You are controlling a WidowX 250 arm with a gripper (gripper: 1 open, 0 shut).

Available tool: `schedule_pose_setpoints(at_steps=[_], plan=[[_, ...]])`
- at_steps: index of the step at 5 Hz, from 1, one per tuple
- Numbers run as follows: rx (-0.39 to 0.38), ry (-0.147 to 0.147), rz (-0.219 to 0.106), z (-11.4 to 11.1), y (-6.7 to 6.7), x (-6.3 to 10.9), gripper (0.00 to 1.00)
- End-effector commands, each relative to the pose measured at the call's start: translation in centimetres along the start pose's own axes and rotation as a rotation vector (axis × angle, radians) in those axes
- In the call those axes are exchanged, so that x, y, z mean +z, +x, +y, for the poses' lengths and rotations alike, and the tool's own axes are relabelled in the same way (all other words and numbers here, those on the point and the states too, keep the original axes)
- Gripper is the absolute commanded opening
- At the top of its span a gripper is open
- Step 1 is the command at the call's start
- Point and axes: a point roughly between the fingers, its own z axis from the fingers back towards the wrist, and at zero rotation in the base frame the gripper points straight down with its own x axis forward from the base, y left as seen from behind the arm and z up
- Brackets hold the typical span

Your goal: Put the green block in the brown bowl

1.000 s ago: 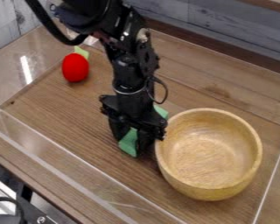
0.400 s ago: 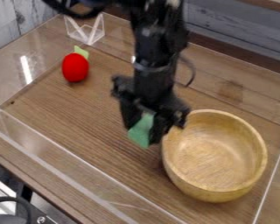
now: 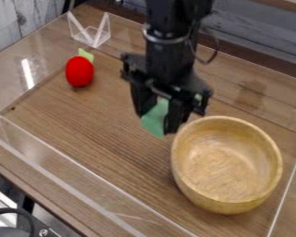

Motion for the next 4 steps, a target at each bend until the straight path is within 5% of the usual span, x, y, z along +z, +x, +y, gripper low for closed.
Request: schedule_pose_setpoints(at_steps=[1,4], plan=[[-0.008,-0.004,-0.076,-0.4,0.8,1.5,0.00],[-0.001,-0.012,-0.106,-1.1,-0.1,0.4,0.00]])
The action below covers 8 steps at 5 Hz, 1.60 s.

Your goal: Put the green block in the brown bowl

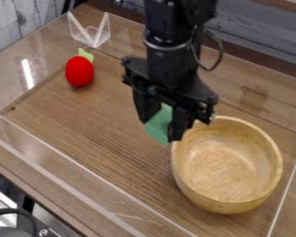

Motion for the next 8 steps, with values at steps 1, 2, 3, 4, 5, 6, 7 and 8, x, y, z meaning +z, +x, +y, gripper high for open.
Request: schedule_pose_setpoints(at_steps=[1,2,3,4,5,6,7,8], plan=[[0.005,-0.003,-0.056,-0.3,0.1,0.6,0.00],[0.009,-0.004,-0.062,-1.4,0.5,1.6,0.00],[0.019,-0.006,-0.075,-2.4,1.1,2.7,0.00],[0.066,-0.004,-0.099,-1.4,1.7,4.0,0.00],[0.127,-0.001,-0.126,0.0,2.4,5.1,0.00],[0.125,0.005,-0.144,2.2,3.1,5.4,0.00],[0.110,0.009,-0.154,3.9,3.5,5.2,0.00],[0.127,0.017,-0.167,5.2,5.3,4.0,0.00]])
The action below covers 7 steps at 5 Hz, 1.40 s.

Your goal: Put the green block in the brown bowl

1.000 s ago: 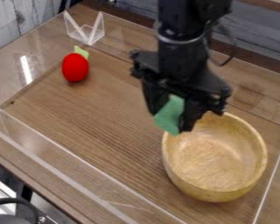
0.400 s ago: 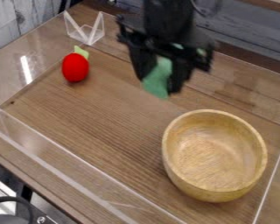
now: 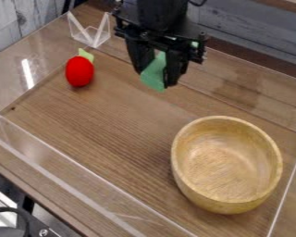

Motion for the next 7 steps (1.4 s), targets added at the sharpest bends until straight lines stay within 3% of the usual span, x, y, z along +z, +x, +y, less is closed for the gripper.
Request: schedule_pose_setpoints(at_steps=[1,2,3,4,6,7], plan=[[0.013,0.004,-0.069,1.0,2.8,0.0,0.00],[-0.074,-0.026,-0.054,-2.5,0.2,-0.5,0.00],[-0.105,-0.042,-0.035,-5.2,-1.9,-0.9,0.00],[-0.117,-0.059,-0.019,-7.7,-3.5,-1.1,0.00],[-0.307,-0.120,0.010,-13.4,-5.7,-4.3,0.00],[-0.372,-0.139,0.031,-14.2,-5.9,-5.8,1.00]])
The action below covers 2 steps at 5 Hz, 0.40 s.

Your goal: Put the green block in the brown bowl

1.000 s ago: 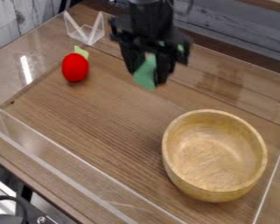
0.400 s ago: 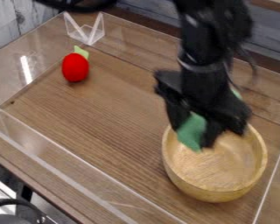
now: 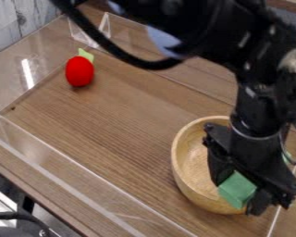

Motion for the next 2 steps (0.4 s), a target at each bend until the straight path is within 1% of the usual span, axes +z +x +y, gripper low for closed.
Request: schedule_pose_setpoints(at_steps=[1,2], plan=[[0.016,0.003,-0.030,0.6,1.3,1.7,1.00],[0.040,0.014,-0.030,1.4,1.8,2.8,1.00]])
